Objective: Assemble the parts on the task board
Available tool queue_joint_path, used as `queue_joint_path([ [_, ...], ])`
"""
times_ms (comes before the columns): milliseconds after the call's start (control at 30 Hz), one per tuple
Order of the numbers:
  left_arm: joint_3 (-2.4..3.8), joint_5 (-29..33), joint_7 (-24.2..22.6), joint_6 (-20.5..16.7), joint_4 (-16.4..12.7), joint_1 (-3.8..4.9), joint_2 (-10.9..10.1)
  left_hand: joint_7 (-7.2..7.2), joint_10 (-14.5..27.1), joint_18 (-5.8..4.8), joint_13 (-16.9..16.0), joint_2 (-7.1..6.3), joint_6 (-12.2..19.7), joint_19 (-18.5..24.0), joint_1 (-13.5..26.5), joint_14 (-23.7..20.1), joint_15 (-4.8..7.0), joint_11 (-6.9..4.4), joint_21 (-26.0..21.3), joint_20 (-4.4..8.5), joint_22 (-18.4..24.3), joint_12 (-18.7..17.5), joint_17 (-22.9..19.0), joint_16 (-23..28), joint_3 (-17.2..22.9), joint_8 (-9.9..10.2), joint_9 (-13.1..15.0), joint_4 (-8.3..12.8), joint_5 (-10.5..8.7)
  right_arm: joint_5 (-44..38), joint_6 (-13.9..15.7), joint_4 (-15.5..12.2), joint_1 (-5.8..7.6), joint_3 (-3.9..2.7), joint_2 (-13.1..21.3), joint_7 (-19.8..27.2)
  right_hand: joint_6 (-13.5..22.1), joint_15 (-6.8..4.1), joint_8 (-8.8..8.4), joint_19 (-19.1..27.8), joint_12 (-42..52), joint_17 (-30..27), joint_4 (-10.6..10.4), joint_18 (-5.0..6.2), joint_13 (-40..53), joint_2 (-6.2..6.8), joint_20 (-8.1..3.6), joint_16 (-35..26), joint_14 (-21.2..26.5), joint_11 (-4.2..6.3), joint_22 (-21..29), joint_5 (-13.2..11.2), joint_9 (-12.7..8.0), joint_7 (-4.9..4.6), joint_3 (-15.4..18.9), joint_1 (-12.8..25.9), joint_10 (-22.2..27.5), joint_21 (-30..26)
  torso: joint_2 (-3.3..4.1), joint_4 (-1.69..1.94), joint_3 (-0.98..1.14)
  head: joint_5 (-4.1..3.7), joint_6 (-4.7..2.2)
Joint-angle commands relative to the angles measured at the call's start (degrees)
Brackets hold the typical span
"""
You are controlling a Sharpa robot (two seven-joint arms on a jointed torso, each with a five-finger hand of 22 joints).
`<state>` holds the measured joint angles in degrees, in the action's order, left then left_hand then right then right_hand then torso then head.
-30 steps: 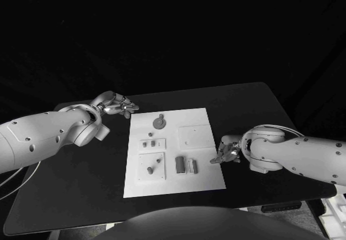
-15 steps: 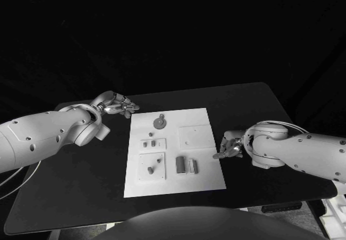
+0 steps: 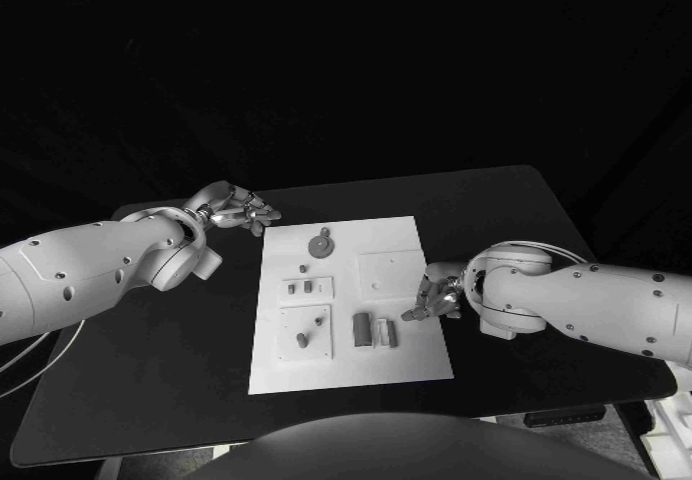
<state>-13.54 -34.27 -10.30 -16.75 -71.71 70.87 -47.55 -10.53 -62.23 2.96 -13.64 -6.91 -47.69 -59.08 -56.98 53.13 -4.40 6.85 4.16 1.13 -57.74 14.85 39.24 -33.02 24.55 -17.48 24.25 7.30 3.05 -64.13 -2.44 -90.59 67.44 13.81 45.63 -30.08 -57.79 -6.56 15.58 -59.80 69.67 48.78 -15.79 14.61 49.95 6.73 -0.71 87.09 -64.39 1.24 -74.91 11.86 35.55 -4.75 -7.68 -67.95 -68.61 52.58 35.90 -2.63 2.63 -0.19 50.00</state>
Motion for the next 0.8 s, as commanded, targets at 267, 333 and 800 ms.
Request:
queue_joint_path([
  [267, 0.04, -0.03, -0.38, 0.76, -0.09, 0.05, 0.31, -0.11, -0.43, 0.88, -0.12, -0.01, 0.01, 0.2, -1.09, 0.43, -0.19, -0.13, -0.05, -0.04, -0.06, -0.36, 0.21, 0.37, -0.3, -0.16, -0.03, 0.84, 0.09, 5.18, -4.19, 2.65, -0.02, 0.38, -4.74, 0.31, -0.01, -0.01, -0.21, 0.32, 0.36, -0.1, -0.03, 0.39, -0.1, -1.31, -0.2, 0.27, 0.22, 0.08, -0.82, 0.31, -0.08, -0.33, 1.85, -2.01, 0.12, 0.3, 0.03, 0.07, -0.02, 0.22, 0.0],
  [333, 0.04, -0.03, -0.36, 0.79, 0.01, 0.05, 0.35, -0.11, -0.45, 0.87, -0.14, -0.05, 0.02, 0.2, -1.28, 0.45, -0.19, -0.13, -0.05, -0.04, -0.06, -0.37, 0.27, 0.41, -0.4, -0.16, -0.03, 1.1, 0.07, 5.18, -4.32, 2.99, -0.33, 0.38, -5.21, 0.33, -0.07, 0.01, -0.2, 0.37, 0.35, -0.1, -0.09, 0.39, -0.11, -1.48, -0.17, 0.27, 0.27, 0.09, -0.82, 0.31, -0.09, -0.31, 2.08, -2.13, 0.17, 0.29, 0.06, 0.11, 0.0, 0.33, 0.0],
  [800, 0.04, -0.11, -0.37, 0.81, -0.11, 0.05, 0.23, -0.1, -0.5, 0.86, -0.18, -0.08, -0.02, 0.17, -1.57, 0.49, -0.19, -0.15, -0.03, -0.05, -0.07, -0.39, 0.39, 0.51, -0.62, -0.19, -0.02, 1.59, 0.06, 1.69, -5.76, 5.07, -0.97, 0.38, -7.27, -0.04, -0.68, 0.05, -0.03, 0.44, 0.38, -0.07, -0.46, 0.39, -0.11, -2.28, -0.1, 0.36, 0.33, 0.29, -0.84, 0.33, -0.06, -0.11, 3.08, -2.58, 0.24, 0.36, 0.01, -0.01, 0.03, 0.57, 0.0],
])
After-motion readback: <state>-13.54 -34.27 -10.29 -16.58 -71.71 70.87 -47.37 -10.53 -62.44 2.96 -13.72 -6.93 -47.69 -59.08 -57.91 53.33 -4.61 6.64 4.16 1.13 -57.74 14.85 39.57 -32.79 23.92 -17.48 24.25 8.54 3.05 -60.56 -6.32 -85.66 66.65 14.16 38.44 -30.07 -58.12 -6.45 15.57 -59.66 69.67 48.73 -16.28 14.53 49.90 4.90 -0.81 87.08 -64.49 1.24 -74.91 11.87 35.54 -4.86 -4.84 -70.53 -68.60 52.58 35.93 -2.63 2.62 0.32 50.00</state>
